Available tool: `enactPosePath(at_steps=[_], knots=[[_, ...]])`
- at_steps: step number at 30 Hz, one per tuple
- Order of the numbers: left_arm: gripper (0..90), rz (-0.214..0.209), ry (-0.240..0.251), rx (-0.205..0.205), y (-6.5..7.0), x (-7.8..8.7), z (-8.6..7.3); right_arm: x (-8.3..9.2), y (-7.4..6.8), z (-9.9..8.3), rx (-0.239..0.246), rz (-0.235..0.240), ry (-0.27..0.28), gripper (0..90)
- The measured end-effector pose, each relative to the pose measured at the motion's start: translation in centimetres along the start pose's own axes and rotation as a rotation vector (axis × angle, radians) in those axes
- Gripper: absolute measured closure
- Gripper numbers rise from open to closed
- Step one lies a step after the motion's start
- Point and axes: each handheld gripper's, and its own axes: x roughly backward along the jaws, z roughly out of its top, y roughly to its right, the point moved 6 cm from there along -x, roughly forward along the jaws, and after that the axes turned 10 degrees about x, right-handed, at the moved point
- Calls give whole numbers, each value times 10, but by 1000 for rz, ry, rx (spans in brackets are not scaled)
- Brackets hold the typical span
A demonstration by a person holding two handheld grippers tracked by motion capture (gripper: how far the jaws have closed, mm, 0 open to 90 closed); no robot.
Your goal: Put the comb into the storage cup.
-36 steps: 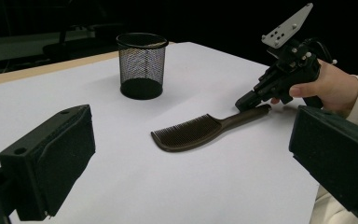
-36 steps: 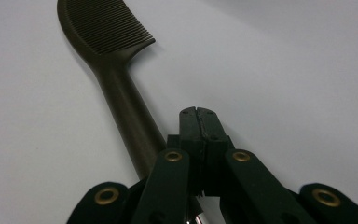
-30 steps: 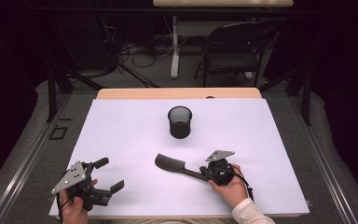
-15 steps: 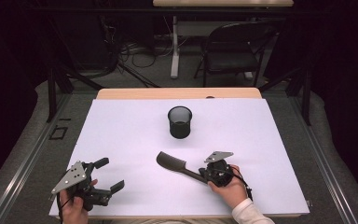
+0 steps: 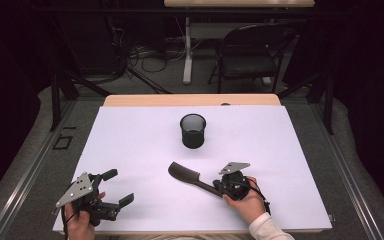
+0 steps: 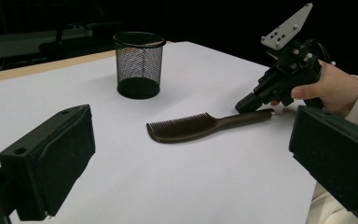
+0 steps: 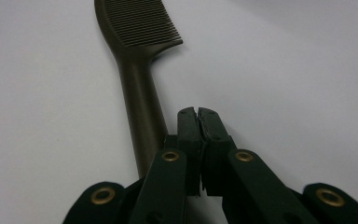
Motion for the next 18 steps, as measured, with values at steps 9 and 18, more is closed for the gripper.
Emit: enactPosePath(at_steps=[9, 18], knots=[[5, 7, -4, 8, 0, -2, 2, 4, 5, 2, -11, -16, 22, 811], [5, 10, -20, -4, 2, -5, 1, 7, 7, 4, -14, -27, 40, 713]])
